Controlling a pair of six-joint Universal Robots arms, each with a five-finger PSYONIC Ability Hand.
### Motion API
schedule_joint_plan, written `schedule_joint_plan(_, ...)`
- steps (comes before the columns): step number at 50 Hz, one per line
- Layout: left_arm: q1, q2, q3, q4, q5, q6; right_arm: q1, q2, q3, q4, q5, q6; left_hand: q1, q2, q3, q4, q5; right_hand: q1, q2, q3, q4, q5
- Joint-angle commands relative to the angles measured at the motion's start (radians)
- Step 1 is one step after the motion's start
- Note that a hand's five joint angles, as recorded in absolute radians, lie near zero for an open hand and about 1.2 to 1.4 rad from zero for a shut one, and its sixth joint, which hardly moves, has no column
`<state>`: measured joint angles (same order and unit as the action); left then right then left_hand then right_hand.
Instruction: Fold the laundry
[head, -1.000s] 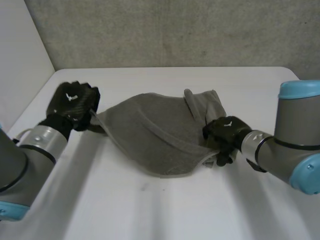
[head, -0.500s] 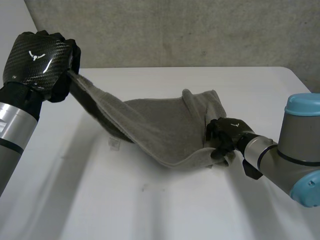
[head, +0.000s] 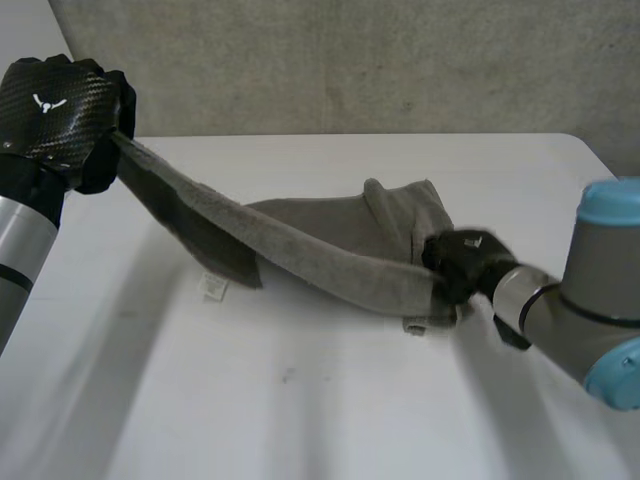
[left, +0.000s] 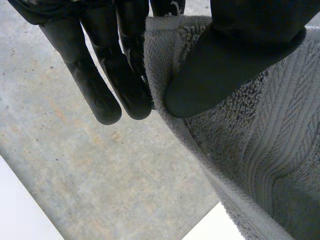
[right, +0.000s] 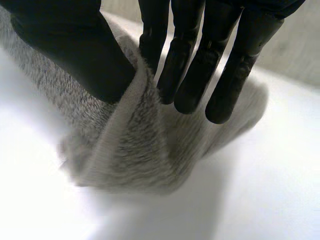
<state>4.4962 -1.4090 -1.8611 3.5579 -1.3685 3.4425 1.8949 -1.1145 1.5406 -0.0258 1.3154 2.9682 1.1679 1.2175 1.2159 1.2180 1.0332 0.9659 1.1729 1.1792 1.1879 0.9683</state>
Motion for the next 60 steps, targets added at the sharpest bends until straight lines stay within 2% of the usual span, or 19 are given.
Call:
schedule_joint_plan(1,0.000,0.012,0.011,-0.010,0.000,0.001,-0.007,-0.296,-0.160,0.093,0.002,-0.182,0.228,0.179,0.180,0.178,0.189,0.430,0.223,0.217,0.208,0.253)
schedule_joint_plan(5,0.000,0.016,0.029,-0.034,-0.001,0.001,-0.023,-0.387,-0.287,0.229,0.002,-0.259,0.228,0.179,0.180,0.178,0.189,0.430,0.223,0.217,0.208,0.253)
schedule_joint_plan(12,0.008,-0.001,0.025,-0.129,0.003,0.003,-0.050,-0.300,-0.457,0.567,-0.008,-0.420,0.228,0.179,0.180,0.178,0.189,0.430,0.223,0.217,0.208,0.253)
schedule_joint_plan(17,0.018,-0.047,0.011,-0.189,0.006,0.004,-0.048,-0.181,-0.418,0.661,0.008,-0.578,0.228,0.179,0.180,0.178,0.189,0.430,0.223,0.217,0.208,0.253)
schedule_joint_plan(24,0.018,-0.281,0.052,-0.224,0.008,0.029,-0.039,-0.057,-0.352,0.698,0.067,-0.709,0.228,0.179,0.180,0.178,0.189,0.430,0.223,0.217,0.208,0.253)
schedule_joint_plan(32,-0.011,-0.496,0.299,-0.252,0.006,0.177,0.015,0.070,-0.476,0.584,0.177,-0.745,0.228,0.179,0.180,0.178,0.189,0.430,0.223,0.217,0.208,0.253)
schedule_joint_plan(34,-0.023,-0.519,0.383,-0.248,0.005,0.188,0.038,0.100,-0.590,0.426,0.212,-0.765,0.228,0.179,0.180,0.178,0.189,0.430,0.223,0.217,0.208,0.253)
schedule_joint_plan(35,-0.035,-0.542,0.483,-0.229,0.005,0.188,0.038,0.101,-0.591,0.425,0.212,-0.765,0.228,0.179,0.180,0.178,0.189,0.430,0.223,0.217,0.208,0.253)
schedule_joint_plan(36,-0.035,-0.542,0.484,-0.229,0.005,0.188,0.045,0.114,-0.665,0.315,0.232,-0.779,0.228,0.179,0.180,0.178,0.189,0.430,0.223,0.217,0.208,0.253)
schedule_joint_plan(37,-0.046,-0.559,0.587,-0.191,0.000,0.185,0.046,0.114,-0.666,0.314,0.232,-0.779,0.228,0.179,0.180,0.178,0.189,0.430,0.223,0.217,0.208,0.253)
schedule_joint_plan(39,-0.055,-0.568,0.689,-0.132,-0.011,0.179,0.058,0.119,-0.788,0.043,0.254,-0.798,0.228,0.179,0.180,0.178,0.189,0.430,0.223,0.217,0.208,0.253)
schedule_joint_plan(40,-0.066,-0.568,0.771,-0.069,-0.021,0.166,0.058,0.119,-0.789,0.041,0.254,-0.798,0.228,0.179,0.180,0.178,0.189,0.430,0.223,0.217,0.208,0.253)
schedule_joint_plan(42,-0.075,-0.565,0.836,-0.013,-0.040,0.138,0.072,0.085,-0.803,-0.223,0.237,-0.801,0.228,0.179,0.180,0.178,0.189,0.430,0.223,0.217,0.208,0.253)
schedule_joint_plan(45,-0.072,-0.550,0.901,0.064,-0.107,0.065,0.073,0.033,-0.752,-0.336,0.199,-0.799,0.228,0.179,0.180,0.178,0.189,0.430,0.223,0.217,0.208,0.253)
schedule_joint_plan(48,-0.071,-0.538,0.904,0.079,-0.133,0.026,0.073,0.010,-0.712,-0.333,0.166,-0.796,0.228,0.179,0.180,0.178,0.189,0.430,0.223,0.217,0.208,0.253)
schedule_joint_plan(51,-0.064,-0.518,0.833,0.055,-0.147,-0.035,0.064,-0.030,-0.576,-0.264,0.072,-0.795,0.228,0.179,0.180,0.178,0.189,0.430,0.223,0.217,0.208,0.253)
schedule_joint_plan(54,-0.049,-0.505,0.697,0.045,-0.129,-0.054,0.064,-0.033,-0.528,-0.220,0.039,-0.796,0.228,0.179,0.180,0.178,0.189,0.430,0.223,0.217,0.208,0.253)
schedule_joint_plan(56,-0.028,-0.489,0.552,0.047,-0.081,-0.048,0.061,-0.027,-0.441,-0.107,-0.028,-0.802,0.228,0.179,0.180,0.178,0.189,0.430,0.223,0.217,0.208,0.253)
schedule_joint_plan(60,-0.008,-0.489,0.407,0.055,-0.031,-0.045,0.061,-0.007,-0.373,0.014,-0.076,-0.805,0.228,0.179,0.180,0.178,0.189,0.430,0.223,0.217,0.208,0.253)
